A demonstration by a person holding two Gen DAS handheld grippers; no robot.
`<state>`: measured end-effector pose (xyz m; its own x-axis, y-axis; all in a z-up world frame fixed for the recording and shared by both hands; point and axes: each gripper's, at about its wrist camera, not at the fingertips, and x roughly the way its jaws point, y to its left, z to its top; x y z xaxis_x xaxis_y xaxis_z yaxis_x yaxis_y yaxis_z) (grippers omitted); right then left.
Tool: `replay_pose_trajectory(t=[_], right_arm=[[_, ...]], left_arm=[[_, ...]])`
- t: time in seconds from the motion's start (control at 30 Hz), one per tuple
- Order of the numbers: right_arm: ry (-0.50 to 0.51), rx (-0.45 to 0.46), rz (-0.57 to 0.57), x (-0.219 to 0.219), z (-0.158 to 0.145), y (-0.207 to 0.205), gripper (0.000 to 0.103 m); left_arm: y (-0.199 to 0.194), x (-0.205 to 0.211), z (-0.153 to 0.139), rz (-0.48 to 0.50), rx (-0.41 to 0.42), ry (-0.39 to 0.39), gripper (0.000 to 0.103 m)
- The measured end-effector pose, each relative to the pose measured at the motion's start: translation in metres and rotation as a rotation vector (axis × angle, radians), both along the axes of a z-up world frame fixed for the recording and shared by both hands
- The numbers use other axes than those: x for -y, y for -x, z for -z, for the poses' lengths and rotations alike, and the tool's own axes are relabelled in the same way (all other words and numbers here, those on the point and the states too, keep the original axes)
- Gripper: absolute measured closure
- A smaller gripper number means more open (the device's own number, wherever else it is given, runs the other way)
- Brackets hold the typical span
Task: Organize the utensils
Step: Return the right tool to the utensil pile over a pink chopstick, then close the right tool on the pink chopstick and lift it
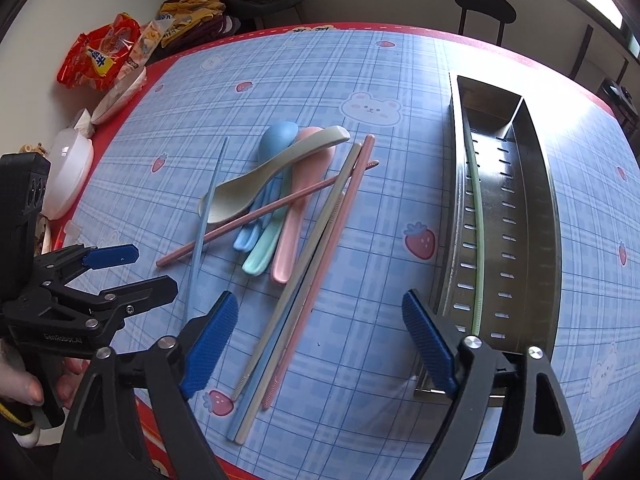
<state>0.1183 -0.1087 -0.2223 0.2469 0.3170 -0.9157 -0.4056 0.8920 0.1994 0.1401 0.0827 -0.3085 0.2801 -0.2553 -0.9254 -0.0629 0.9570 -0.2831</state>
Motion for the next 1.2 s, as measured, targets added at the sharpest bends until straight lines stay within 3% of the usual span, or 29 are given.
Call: replay_pose_trajectory(t=[0.23,0.27,0.3,0.33,0.4,0.43,0.5,0.53,1.2], right_arm=[[-0.015,-0.023,-0.002,-0.002,0.004,-0.005,0.042],[-0.018,-0.027,0.001,-0.002,0.005,-0.006,0.046],[-0.020,-0.030,0.006,-0.001,0.006,-0.007,0.053],[-0.021,-0.033,0.012,-0.001,0.007,-0.008,0.057],[-0.022,-0.041,0.020,-0.001,0.009,-0.010,0.078],[-0.021,-0.044,0.020,-0.001,0.009,-0.011,0.081],[-0.018,-0.044,0.019,-0.003,0.011,-0.013,0.087],[-0.018,-0.046,0.023,-0.003,0.012,-0.014,0.087],[-0.042,-0.150,0.113,-0.010,0.042,-0.030,0.089]], left_arm=[[-0.002,-0.005,-0.006,-0.042,0.034,-0.021,0.008],[-0.002,-0.006,-0.007,-0.048,0.035,-0.015,0.013],[-0.001,-0.008,-0.008,-0.056,0.040,-0.007,0.028],[-0.002,-0.009,-0.008,-0.058,0.039,0.000,0.034],[0.000,-0.012,-0.009,-0.053,0.043,0.027,0.052],[0.000,-0.013,-0.009,-0.049,0.045,0.036,0.058],[0.001,-0.011,-0.008,-0.030,0.045,0.048,0.083],[0.001,-0.008,-0.008,-0.020,0.046,0.052,0.086],[-0.016,0.012,0.021,-0.029,-0.016,0.058,0.087]])
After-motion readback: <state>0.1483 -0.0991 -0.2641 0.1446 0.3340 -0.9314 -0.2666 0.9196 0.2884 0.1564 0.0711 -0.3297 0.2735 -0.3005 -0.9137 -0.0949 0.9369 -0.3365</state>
